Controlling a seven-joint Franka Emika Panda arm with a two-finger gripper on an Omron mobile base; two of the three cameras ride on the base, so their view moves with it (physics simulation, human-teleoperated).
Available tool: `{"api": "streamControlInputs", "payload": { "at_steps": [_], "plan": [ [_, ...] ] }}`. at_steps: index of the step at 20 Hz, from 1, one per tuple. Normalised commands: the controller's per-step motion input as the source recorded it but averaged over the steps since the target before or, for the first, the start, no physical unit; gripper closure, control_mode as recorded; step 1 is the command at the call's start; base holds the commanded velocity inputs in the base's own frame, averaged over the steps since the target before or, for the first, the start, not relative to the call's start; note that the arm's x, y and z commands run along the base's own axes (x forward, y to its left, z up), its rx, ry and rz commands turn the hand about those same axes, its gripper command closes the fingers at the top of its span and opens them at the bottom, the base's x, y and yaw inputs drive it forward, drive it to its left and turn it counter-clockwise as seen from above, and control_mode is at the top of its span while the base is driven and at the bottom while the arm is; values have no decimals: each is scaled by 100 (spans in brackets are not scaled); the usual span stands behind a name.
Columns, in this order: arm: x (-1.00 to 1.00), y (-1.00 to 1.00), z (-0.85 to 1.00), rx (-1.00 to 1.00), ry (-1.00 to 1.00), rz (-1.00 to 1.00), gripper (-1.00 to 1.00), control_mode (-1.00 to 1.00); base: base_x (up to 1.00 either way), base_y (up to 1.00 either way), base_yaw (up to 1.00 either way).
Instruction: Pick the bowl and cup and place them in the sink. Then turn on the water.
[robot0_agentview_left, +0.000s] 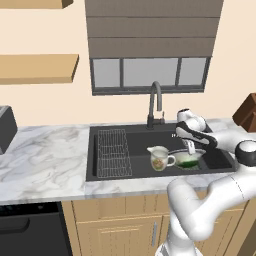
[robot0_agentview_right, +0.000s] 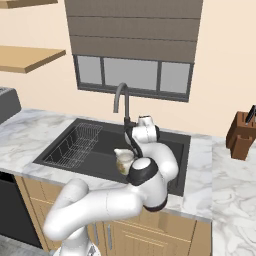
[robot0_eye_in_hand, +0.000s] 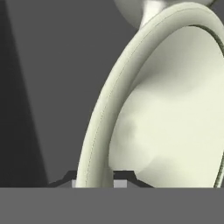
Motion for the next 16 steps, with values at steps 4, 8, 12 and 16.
{"api": "streamControlInputs", "payload": {
  "at_steps": [4,8,12,16],
  "plan": [
    [-23,0,-21,0,5,1,100,-100,0,0,0],
    [-31,0,-23,0,9,0,100,-100,0,0,0],
    [-29,0,-27,0,15,0,100,-100,0,0,0],
    [-28,0,-29,0,14,0,100,-100,0,0,0]
  ]
}}
